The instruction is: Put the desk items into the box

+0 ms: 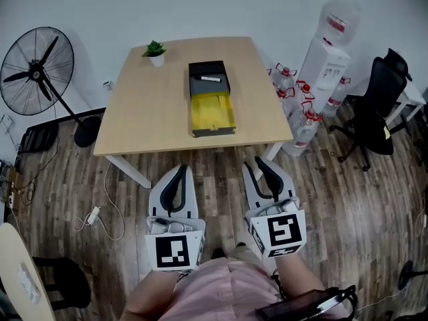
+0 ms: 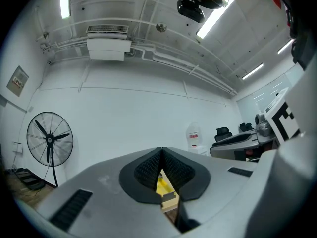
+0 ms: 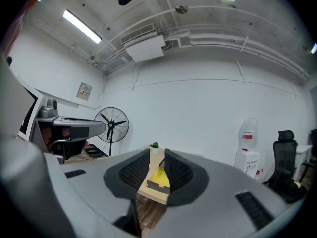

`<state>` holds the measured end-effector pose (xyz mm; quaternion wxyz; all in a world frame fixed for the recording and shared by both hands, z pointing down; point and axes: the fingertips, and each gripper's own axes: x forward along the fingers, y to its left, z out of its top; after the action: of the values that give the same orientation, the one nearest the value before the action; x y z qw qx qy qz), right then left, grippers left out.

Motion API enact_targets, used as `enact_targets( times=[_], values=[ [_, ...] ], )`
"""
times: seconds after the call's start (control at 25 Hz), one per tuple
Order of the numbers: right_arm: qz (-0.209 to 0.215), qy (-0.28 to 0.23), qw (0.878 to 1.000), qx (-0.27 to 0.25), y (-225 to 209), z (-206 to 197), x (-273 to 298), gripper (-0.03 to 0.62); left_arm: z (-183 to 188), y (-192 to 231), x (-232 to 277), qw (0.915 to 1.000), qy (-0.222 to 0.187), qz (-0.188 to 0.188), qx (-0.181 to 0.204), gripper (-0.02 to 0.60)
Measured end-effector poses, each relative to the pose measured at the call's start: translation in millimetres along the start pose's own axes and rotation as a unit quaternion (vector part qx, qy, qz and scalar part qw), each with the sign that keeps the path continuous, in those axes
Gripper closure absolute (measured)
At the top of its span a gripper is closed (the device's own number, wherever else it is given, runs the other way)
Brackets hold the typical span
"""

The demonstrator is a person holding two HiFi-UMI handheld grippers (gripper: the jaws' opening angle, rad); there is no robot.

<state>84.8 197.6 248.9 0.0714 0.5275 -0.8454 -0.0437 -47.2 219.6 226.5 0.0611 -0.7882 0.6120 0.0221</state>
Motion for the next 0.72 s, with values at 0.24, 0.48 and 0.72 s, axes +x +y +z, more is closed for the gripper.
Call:
enact_targets(
  times=[0.24,0.48,0.72],
  values=[
    [-0.004,0.013,1.000,0.011,-11.2,-13.2,19.5,0.499,-13.7,-1.9,20.7,0.9997,0.020,-0.013,-0.007,0.571],
    [0.001,0.020,1.000,0.021,-24.1,-26.8,50.5,0.499,-31.6,3.8,52.0,0.9994,0.034,-0.008,-0.006,0.571],
    [0.015,0.032,0.999,0.033,-53.1,-36.6,100.2,0.499,-45.1,5.1,105.4,0.9985,0.055,-0.006,0.000,0.571]
  ],
)
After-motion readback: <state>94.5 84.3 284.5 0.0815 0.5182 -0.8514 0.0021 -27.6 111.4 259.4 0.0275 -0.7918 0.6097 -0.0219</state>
